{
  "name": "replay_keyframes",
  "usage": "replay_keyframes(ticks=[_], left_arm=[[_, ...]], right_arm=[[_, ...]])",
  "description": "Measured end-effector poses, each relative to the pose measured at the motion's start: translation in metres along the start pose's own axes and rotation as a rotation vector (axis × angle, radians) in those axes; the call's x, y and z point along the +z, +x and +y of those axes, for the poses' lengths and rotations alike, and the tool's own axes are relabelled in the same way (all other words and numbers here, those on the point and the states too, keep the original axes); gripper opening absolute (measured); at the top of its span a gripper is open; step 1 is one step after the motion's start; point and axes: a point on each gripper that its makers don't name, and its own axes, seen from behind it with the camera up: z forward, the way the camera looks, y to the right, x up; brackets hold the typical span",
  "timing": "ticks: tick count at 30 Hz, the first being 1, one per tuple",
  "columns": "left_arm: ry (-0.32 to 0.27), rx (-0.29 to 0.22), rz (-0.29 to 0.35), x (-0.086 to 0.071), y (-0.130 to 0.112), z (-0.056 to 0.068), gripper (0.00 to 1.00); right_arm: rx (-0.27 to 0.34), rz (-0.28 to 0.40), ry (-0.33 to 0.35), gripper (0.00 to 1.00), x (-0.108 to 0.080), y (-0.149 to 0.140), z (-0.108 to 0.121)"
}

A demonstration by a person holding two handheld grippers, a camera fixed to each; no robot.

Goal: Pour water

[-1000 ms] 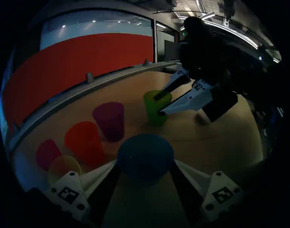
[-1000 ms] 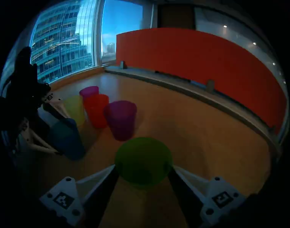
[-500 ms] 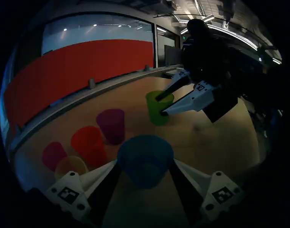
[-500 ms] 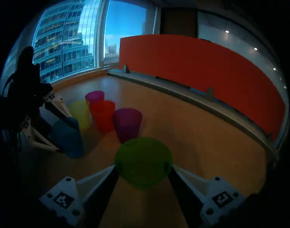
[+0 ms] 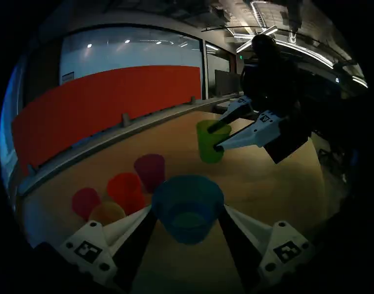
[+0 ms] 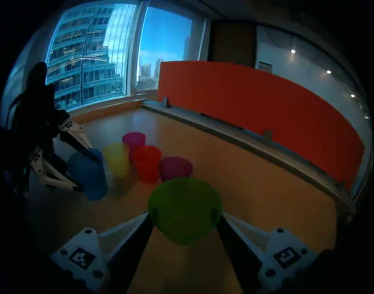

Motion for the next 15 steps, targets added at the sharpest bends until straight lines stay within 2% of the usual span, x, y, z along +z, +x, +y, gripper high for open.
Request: replay_keyframes(ticks=[15], left_arm=[[0.049, -0.027, 0.073, -0.052, 0.023, -0.004, 0.85]], right_arm=[[-0.003, 0.09, 0.009, 0.89, -0.038, 0.03, -0.03]])
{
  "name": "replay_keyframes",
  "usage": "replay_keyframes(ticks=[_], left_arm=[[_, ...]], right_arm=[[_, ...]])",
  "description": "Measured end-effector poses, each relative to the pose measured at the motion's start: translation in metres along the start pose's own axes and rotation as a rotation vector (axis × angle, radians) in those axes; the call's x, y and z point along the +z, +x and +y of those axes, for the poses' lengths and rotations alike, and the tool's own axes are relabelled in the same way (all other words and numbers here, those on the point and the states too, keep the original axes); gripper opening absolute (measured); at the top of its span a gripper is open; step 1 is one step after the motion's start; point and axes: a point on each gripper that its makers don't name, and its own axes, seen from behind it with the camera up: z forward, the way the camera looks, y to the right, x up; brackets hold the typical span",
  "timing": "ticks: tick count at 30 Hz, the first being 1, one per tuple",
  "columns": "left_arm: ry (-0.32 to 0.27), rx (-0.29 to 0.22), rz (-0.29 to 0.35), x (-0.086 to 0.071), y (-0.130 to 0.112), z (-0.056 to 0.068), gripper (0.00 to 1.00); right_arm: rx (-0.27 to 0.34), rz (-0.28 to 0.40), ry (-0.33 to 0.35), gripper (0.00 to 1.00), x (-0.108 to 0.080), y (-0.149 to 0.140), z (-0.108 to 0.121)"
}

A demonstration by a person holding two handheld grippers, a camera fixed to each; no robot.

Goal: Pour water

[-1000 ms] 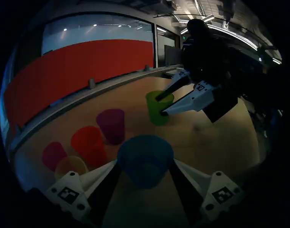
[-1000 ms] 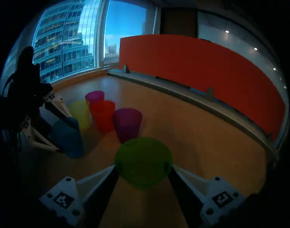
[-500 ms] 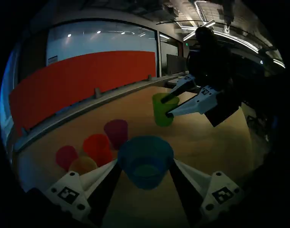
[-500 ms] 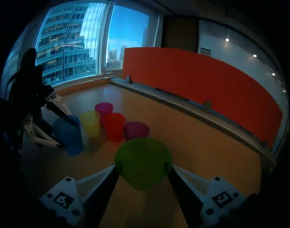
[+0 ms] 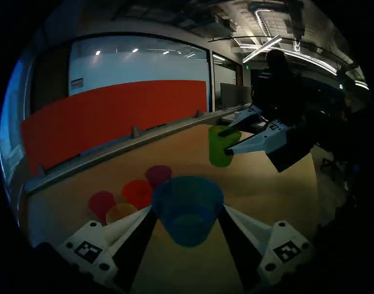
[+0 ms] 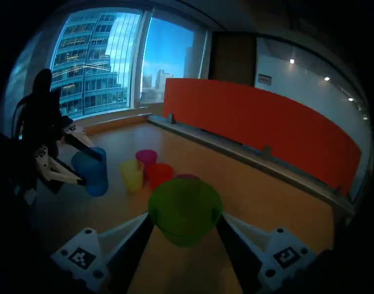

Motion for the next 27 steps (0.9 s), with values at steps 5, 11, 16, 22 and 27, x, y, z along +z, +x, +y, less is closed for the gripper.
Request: replay_keyframes(ticks=[5, 11, 16, 22, 27], left_arm=[[0.013, -0.011, 0.025, -0.013, 0.006, -0.004, 0.85], [0.034, -0.015, 0.053, -0.025, 0.013, -0.009, 0.85], [0.042, -0.022, 0.085, -0.032, 0.022, -0.011, 0.84], [0.051, -0.036, 0.116, -0.038, 0.029, -0.013, 0.84], [0.063, -0.044, 0.132, -0.043, 0.033, -0.017, 0.84]], right_arm=[[0.017, 0.046, 0.019, 0.89, -0.007, 0.014, -0.012], [0.034, 0.123, 0.021, 0.89, -0.01, 0.033, -0.019], [0.042, 0.176, 0.023, 0.89, -0.012, 0.047, -0.023], [0.037, 0.226, 0.022, 0.91, -0.014, 0.061, -0.027], [0.039, 0.246, 0.022, 0.91, -0.014, 0.065, -0.028]])
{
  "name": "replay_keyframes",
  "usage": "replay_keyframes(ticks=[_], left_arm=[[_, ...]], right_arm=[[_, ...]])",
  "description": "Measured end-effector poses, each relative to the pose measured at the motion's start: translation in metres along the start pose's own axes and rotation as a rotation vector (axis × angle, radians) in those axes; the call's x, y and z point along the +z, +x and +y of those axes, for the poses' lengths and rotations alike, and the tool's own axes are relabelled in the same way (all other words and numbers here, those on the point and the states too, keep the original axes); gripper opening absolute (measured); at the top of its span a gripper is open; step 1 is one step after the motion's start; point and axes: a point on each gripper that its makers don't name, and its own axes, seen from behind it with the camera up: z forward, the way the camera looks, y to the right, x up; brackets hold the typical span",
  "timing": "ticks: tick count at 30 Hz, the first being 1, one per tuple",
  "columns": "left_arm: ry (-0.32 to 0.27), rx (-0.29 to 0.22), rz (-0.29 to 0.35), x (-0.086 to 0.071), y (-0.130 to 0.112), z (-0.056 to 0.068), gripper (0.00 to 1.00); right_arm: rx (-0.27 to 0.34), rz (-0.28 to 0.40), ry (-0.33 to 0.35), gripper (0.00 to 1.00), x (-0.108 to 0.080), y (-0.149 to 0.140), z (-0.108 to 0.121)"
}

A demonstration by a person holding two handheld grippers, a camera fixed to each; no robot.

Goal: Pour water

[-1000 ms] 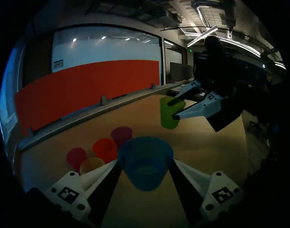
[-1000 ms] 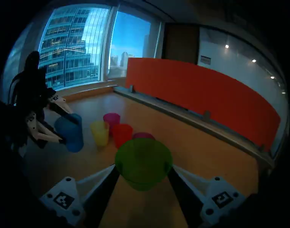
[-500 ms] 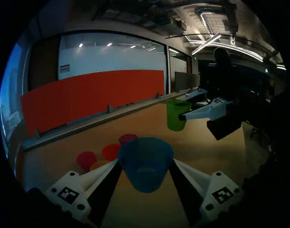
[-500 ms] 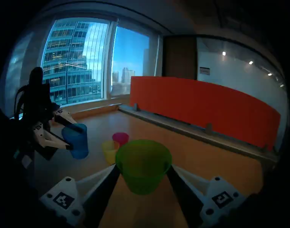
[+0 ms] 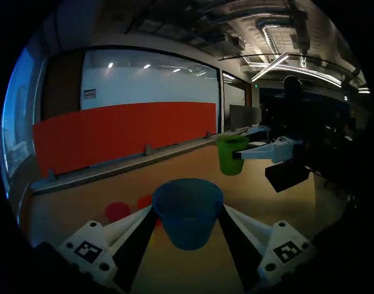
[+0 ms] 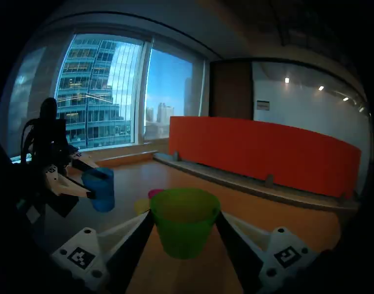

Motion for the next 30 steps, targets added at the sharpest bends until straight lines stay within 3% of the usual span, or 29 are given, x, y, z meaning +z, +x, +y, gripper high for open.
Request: replay_keyframes(ticks=[15, 30], left_arm=[[0.029, 0.015, 0.036, -0.004, 0.014, -0.014, 0.84], [0.074, 0.08, 0.065, -0.004, 0.03, -0.029, 0.85]], right_arm=[[0.003, 0.027, 0.009, 0.91, 0.006, 0.005, -0.001], [-0.002, 0.034, 0.054, 0.9, 0.015, 0.006, -0.012]])
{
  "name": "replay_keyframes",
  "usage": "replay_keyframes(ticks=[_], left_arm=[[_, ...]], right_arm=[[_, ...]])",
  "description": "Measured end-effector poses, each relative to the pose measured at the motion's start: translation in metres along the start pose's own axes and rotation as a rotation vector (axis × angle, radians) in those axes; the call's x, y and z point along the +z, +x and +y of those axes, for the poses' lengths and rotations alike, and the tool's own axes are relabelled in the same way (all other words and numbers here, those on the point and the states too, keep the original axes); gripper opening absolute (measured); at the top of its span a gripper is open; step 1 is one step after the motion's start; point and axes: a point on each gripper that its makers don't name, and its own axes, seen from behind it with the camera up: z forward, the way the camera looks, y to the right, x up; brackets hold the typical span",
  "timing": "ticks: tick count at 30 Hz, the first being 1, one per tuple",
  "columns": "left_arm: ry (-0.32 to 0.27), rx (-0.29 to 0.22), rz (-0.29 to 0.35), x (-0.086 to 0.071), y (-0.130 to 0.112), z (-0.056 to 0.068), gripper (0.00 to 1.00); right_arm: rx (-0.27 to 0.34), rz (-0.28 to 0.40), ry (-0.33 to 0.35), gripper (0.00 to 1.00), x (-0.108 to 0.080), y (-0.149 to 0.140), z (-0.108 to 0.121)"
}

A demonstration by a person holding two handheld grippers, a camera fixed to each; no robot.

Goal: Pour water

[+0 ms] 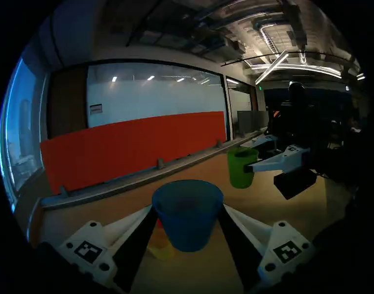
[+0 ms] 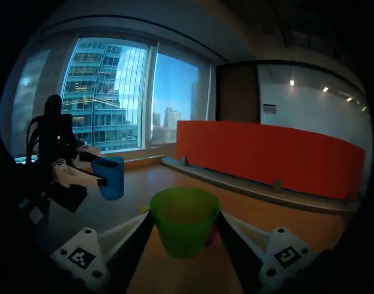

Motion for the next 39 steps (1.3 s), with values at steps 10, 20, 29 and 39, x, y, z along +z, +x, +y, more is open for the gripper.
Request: replay_keyframes(ticks=[10, 20, 29, 39], left_arm=[[0.05, 0.102, 0.015, 0.001, 0.018, -0.013, 0.84], [0.08, 0.187, 0.024, 0.004, 0.038, -0.018, 0.85], [0.099, 0.261, 0.032, 0.008, 0.054, -0.019, 0.85], [0.123, 0.343, 0.04, 0.005, 0.073, -0.024, 0.84]], right_arm=[[-0.005, 0.005, 0.045, 0.9, 0.008, -0.001, -0.014], [-0.01, 0.006, 0.092, 0.9, 0.015, -0.003, -0.03], [-0.013, 0.009, 0.134, 0.9, 0.02, -0.002, -0.046], [-0.029, 0.01, 0.177, 0.9, 0.024, 0.001, -0.066]])
